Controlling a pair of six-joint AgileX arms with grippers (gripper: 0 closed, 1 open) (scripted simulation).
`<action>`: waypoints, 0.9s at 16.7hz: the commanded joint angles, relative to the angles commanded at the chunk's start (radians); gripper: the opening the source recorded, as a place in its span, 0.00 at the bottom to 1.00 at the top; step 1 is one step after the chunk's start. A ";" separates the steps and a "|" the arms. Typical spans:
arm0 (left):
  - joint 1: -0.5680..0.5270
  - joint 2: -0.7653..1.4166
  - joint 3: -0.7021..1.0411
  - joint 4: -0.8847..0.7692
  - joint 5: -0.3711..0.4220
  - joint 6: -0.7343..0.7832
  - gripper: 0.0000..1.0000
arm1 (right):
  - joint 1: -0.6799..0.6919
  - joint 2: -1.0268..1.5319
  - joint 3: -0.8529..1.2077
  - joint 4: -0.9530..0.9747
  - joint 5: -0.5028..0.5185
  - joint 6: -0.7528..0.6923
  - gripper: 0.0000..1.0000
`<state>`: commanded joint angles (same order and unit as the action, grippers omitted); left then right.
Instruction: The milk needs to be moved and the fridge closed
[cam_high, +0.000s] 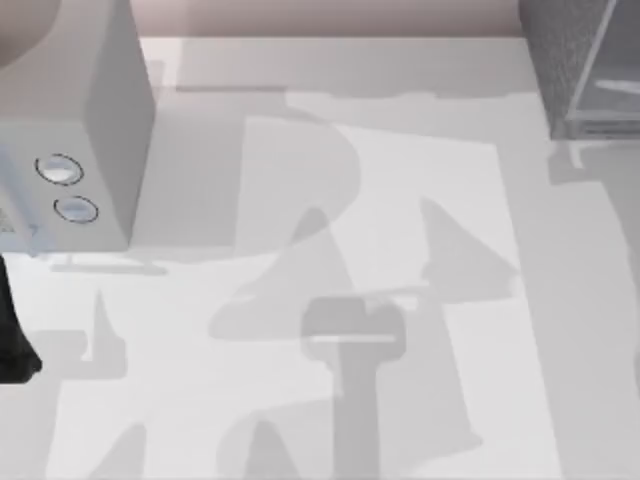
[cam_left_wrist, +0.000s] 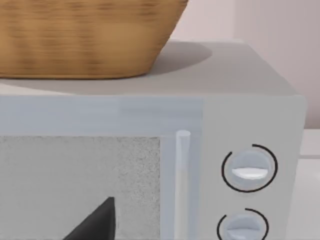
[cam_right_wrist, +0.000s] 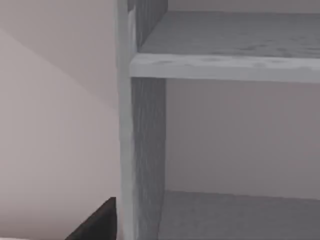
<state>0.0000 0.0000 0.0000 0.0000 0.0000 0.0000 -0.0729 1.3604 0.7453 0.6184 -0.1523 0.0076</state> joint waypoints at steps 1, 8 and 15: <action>0.000 0.000 0.000 0.000 0.000 0.000 1.00 | 0.008 -0.120 -0.033 -0.026 0.004 -0.002 1.00; 0.000 0.000 0.000 0.000 0.000 0.000 1.00 | 0.043 -0.943 -0.369 -0.288 0.066 -0.010 1.00; 0.000 0.000 0.000 0.000 0.000 0.000 1.00 | 0.069 -1.333 -0.715 -0.588 0.144 -0.010 1.00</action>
<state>0.0000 0.0000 0.0000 0.0000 0.0000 0.0000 -0.0034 0.0271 0.0307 0.0306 -0.0079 -0.0024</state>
